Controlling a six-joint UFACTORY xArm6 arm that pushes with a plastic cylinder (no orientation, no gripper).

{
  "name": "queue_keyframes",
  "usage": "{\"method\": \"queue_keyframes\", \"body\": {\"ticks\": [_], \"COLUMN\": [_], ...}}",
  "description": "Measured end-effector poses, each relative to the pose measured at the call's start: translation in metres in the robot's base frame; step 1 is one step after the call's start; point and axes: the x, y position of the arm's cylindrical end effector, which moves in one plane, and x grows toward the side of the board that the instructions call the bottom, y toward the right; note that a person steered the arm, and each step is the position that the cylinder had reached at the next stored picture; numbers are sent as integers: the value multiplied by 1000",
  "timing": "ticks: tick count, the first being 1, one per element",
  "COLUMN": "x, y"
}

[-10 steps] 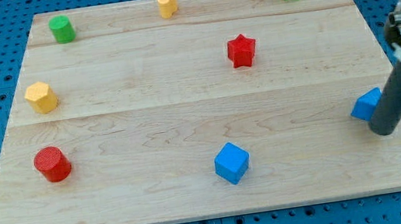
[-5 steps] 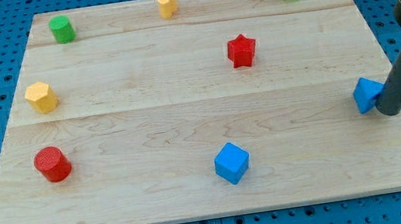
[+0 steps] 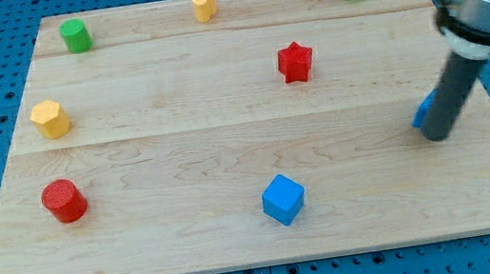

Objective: Place the blue triangle horizontally right to the red star

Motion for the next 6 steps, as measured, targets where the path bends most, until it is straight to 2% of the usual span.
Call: {"method": "queue_keyframes", "body": {"ticks": [1, 3, 4, 5, 6], "x": [-37, -15, -14, -4, 25], "y": [-17, -10, 32, 39, 49]}}
